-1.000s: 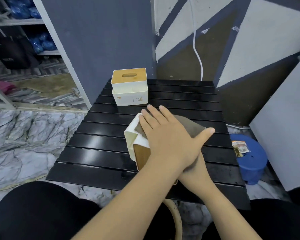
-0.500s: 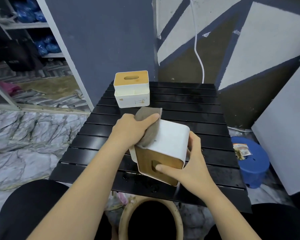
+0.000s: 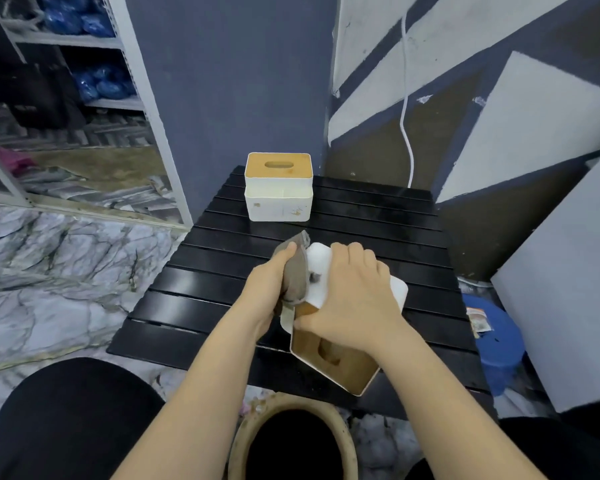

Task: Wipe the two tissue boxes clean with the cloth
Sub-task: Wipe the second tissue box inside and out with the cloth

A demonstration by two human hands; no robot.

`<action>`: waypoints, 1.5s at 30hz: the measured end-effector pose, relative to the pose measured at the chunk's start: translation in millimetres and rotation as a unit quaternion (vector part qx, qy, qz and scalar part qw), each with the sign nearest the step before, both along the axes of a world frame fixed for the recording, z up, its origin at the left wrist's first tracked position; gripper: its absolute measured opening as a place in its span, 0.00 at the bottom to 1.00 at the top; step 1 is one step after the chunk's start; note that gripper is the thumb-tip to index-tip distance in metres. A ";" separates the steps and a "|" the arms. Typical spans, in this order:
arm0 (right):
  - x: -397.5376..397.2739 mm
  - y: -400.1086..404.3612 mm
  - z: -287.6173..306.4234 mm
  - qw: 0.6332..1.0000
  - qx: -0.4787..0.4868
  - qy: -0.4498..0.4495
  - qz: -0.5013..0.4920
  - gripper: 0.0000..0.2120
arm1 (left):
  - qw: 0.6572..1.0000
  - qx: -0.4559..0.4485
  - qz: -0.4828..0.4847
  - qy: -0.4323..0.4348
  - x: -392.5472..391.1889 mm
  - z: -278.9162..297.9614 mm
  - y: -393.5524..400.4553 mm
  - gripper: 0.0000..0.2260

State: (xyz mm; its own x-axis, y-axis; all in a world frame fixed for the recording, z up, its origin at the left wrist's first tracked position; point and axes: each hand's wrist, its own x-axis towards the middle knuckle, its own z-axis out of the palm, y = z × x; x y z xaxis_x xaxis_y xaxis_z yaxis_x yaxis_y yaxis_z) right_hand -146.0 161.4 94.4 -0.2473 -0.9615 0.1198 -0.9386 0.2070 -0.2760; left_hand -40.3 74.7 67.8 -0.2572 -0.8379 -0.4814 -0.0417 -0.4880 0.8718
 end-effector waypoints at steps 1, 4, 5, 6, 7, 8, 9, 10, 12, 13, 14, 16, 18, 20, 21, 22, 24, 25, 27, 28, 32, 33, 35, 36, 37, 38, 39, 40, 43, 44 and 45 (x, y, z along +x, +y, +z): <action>-1.1 -1.3 0.5 1.000 0.003 -0.007 -0.007 0.39 | 0.999 0.029 0.014 0.021 -0.4 -1.6 -0.3 0.15; -3.0 -0.6 2.8 0.999 0.009 -0.047 -0.027 0.43 | 0.996 0.088 0.032 0.016 -4.5 4.1 -1.2 0.18; -3.2 1.4 3.0 0.998 -0.004 -0.059 -0.031 0.44 | 0.996 0.086 0.020 -0.003 -4.8 9.4 -0.6 0.18; -2.8 4.4 4.5 0.997 -0.029 -0.067 -0.035 0.44 | 0.997 0.070 0.006 -0.017 -3.7 15.6 -0.4 0.17; -2.1 7.9 5.7 0.994 -0.062 -0.078 -0.038 0.44 | 0.999 0.031 -0.006 -0.015 -2.2 21.7 -0.5 0.16; -0.6 12.1 6.3 0.989 -0.101 -0.100 -0.043 0.44 | 0.999 -0.029 -0.022 -0.005 -1.1 26.9 -1.5 0.14; 0.9 15.8 4.4 0.980 -0.138 -0.136 -0.052 0.44 | 0.994 -0.097 -0.044 0.007 0.4 33.4 -1.0 0.14; 2.4 19.0 0.2 0.966 -0.175 -0.182 -0.061 0.45 | 0.984 -0.159 -0.077 0.009 1.6 39.7 0.4 0.15; 2.8 23.3 -17.3 0.927 -0.221 -0.293 -0.078 0.50 | 0.958 -0.243 -0.146 -0.033 -1.0 48.1 6.1 0.19; 2.6 25.6 -26.1 0.902 -0.231 -0.356 -0.079 0.52 | 0.939 -0.286 -0.173 -0.081 -5.6 50.4 11.2 0.21; 1.7 28.1 -34.1 0.879 -0.234 -0.409 -0.073 0.53 | 0.911 -0.336 -0.193 -0.145 -11.7 51.3 16.6 0.25; -2.6 34.8 -45.1 0.849 -0.241 -0.469 -0.046 0.54 | 0.840 -0.410 -0.220 -0.278 -25.8 52.0 26.3 0.36; -10.1 42.6 -53.6 0.837 -0.249 -0.486 -0.030 0.52 | 0.787 -0.429 -0.243 -0.371 -41.3 48.9 36.0 0.47; -18.7 49.0 -65.2 0.835 -0.247 -0.490 -0.035 0.48 | 0.746 -0.438 -0.263 -0.426 -56.4 41.0 47.5 0.52; -22.3 51.5 -72.3 0.836 -0.245 -0.489 -0.038 0.46 | 0.729 -0.449 -0.264 -0.443 -63.2 36.0 53.9 0.53; -25.2 54.5 -79.5 0.835 -0.243 -0.492 -0.040 0.45 | 0.713 -0.463 -0.262 -0.457 -69.6 31.0 60.3 0.53; -29.4 59.7 -90.4 0.827 -0.244 -0.504 -0.048 0.44 | 0.689 -0.483 -0.256 -0.476 -79.0 23.2 68.6 0.51; -30.8 61.4 -93.1 0.826 -0.249 -0.503 -0.050 0.44 | 0.684 -0.487 -0.251 -0.481 -81.4 21.2 69.2 0.50; -32.9 62.0 -94.4 0.826 -0.265 -0.496 -0.046 0.45 | 0.681 -0.486 -0.247 -0.488 -82.7 19.3 65.0 0.47; -33.0 61.8 -92.6 0.822 -0.272 -0.498 -0.047 0.46 | 0.682 -0.484 -0.248 -0.489 -82.2 19.3 62.9 0.46; -31.2 61.4 -90.9 0.819 -0.277 -0.500 -0.049 0.48 | 0.691 -0.463 -0.257 -0.492 -79.5 22.4 49.5 0.45; -31.9 61.6 -92.9 0.826 -0.276 -0.490 -0.048 0.49 | 0.696 -0.451 -0.255 -0.497 -78.2 24.1 43.8 0.46; -32.8 62.8 -96.0 0.840 -0.265 -0.471 -0.044 0.50 | 0.703 -0.427 -0.246 -0.512 -73.8 28.7 30.0 0.46; -33.8 63.4 -97.9 0.843 -0.260 -0.469 -0.042 0.51 | 0.706 -0.416 -0.240 -0.520 -71.3 30.8 22.7 0.45; -34.7 63.4 -99.8 0.845 -0.257 -0.467 -0.042 0.51 | 0.713 -0.408 -0.235 -0.521 -68.4 31.7 15.1 0.43; -35.0 63.3 -100.9 0.846 -0.255 -0.466 -0.043 0.51 | 0.728 -0.401 -0.228 -0.508 -64.9 32.7 7.7 0.40; -35.1 63.1 -101.9 0.848 -0.254 -0.464 -0.044 0.52 | 0.752 -0.393 -0.218 -0.481 -61.5 31.7 -1.1 0.35; -34.9 62.8 -102.5 0.848 -0.255 -0.464 -0.043 0.52 | 0.783 -0.382 -0.205 -0.447 -57.9 29.7 -10.6 0.30; -34.3 62.0 -102.9 0.848 -0.259 -0.461 -0.039 0.53 | 0.860 -0.334 -0.168 -0.347 -47.2 27.4 -31.7 0.25; -34.5 61.8 -103.3 0.848 -0.260 -0.461 -0.035 0.53 | 0.872 -0.328 -0.166 -0.324 -44.0 28.3 -35.0 0.23; -34.7 61.6 -103.3 0.848 -0.260 -0.461 -0.032 0.52 | 0.879 -0.322 -0.168 -0.309 -40.6 29.8 -37.9 0.21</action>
